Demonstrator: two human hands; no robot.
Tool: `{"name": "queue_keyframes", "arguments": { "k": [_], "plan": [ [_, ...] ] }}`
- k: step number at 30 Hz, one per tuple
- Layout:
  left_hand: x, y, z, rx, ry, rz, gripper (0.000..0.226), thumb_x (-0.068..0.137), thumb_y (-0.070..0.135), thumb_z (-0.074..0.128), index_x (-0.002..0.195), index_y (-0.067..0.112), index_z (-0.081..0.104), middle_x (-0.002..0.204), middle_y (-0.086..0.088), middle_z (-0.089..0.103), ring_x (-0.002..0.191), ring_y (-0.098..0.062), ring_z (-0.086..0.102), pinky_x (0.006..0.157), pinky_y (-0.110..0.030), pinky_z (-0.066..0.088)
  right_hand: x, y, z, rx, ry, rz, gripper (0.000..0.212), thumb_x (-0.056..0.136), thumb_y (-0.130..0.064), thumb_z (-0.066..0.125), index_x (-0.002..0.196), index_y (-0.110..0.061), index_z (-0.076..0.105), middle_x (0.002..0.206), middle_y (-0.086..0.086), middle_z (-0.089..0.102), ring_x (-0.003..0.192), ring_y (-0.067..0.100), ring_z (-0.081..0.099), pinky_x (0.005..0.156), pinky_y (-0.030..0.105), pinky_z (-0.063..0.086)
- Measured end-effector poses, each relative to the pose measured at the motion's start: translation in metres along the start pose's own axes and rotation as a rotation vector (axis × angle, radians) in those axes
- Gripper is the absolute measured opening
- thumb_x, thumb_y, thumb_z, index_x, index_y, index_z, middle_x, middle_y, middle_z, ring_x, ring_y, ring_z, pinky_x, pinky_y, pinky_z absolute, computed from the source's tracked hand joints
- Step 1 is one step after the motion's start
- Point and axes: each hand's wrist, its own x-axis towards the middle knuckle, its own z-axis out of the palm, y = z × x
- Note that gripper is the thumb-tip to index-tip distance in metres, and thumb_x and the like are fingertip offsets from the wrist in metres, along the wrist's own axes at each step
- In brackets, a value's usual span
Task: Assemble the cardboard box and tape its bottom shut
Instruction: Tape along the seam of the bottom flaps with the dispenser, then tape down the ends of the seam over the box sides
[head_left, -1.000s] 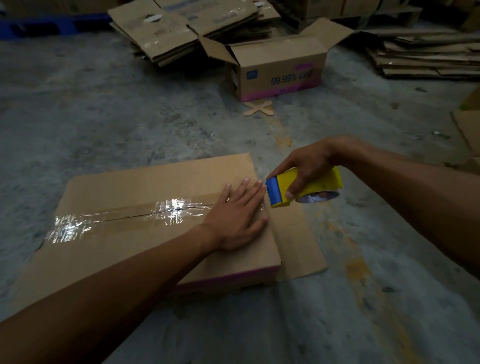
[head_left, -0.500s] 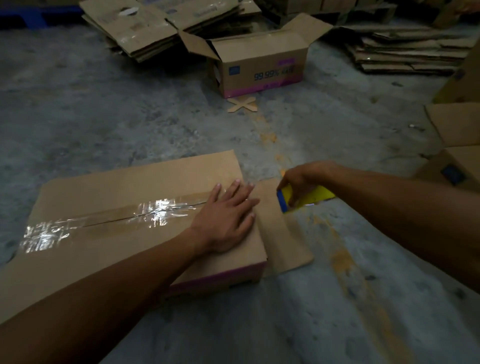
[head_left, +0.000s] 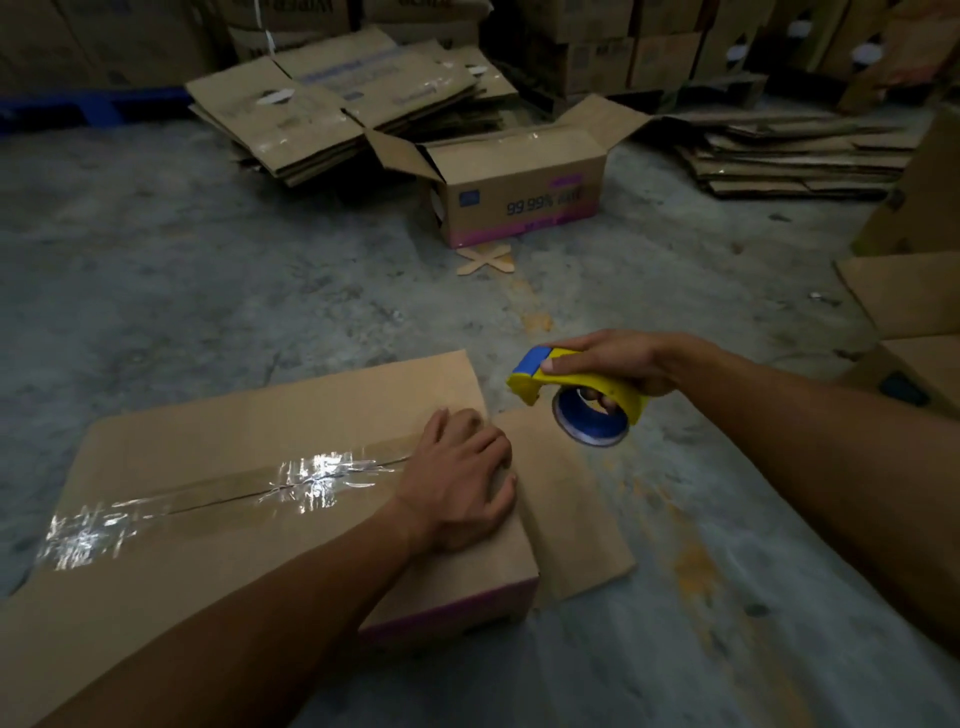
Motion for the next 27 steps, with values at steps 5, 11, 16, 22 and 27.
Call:
{"name": "queue_keyframes", "arguments": {
  "k": [5,11,16,22,27],
  "plan": [
    [-0.009,0.004,-0.004,0.062,-0.002,-0.151,0.041,0.091,0.053,0.023,0.096,0.024,0.051,0.103,0.003,0.055,0.108,-0.027,0.043,0.114,-0.057,0.01,-0.007,-0.008,0.002,0.257,-0.103,-0.006,0.038,0.092,-0.041,0.059,0.123,-0.02,0.062,0.078,0.007,0.048,0.049,0.011,0.042,0.044,0.024,0.038],
    [-0.019,-0.013,-0.002,0.001,-0.03,-0.372,0.041,0.09,0.055,0.022,0.099,0.026,0.05,0.108,0.004,0.054,0.113,-0.027,0.038,0.117,-0.055,0.002,-0.013,-0.023,0.017,0.363,-0.154,-0.02,0.033,0.091,-0.045,0.055,0.108,-0.019,0.066,0.05,0.0,0.043,0.038,0.011,0.039,0.049,0.026,0.034],
    [-0.005,-0.035,-0.016,-0.297,0.049,-0.515,0.048,0.09,0.054,0.032,0.132,0.035,0.047,0.132,0.0,0.054,0.125,-0.03,0.041,0.117,-0.055,0.009,-0.012,-0.033,0.027,0.361,-0.175,-0.037,0.029,0.092,-0.046,0.054,0.108,-0.024,0.064,0.049,-0.001,0.04,0.036,0.011,0.034,0.048,0.026,0.034],
    [0.013,-0.048,-0.101,-1.476,-0.028,-0.93,0.058,0.092,0.063,0.041,0.105,0.012,0.067,0.097,-0.007,0.072,0.076,-0.021,0.066,0.073,-0.033,0.051,-0.015,-0.049,0.036,0.309,-0.266,-0.064,0.031,0.083,-0.048,0.055,0.107,-0.029,0.062,0.046,0.0,0.039,0.032,0.01,0.033,0.046,0.024,0.035],
    [0.01,-0.052,-0.109,-1.693,-0.233,-0.959,0.03,0.091,0.038,0.06,0.092,0.01,0.068,0.078,-0.003,0.071,0.065,-0.013,0.064,0.059,-0.027,0.05,-0.02,-0.052,0.036,0.3,-0.344,-0.083,0.057,0.068,-0.054,0.075,0.119,-0.03,0.064,0.048,0.002,0.041,0.034,0.011,0.034,0.046,0.024,0.036]
  ]
}}
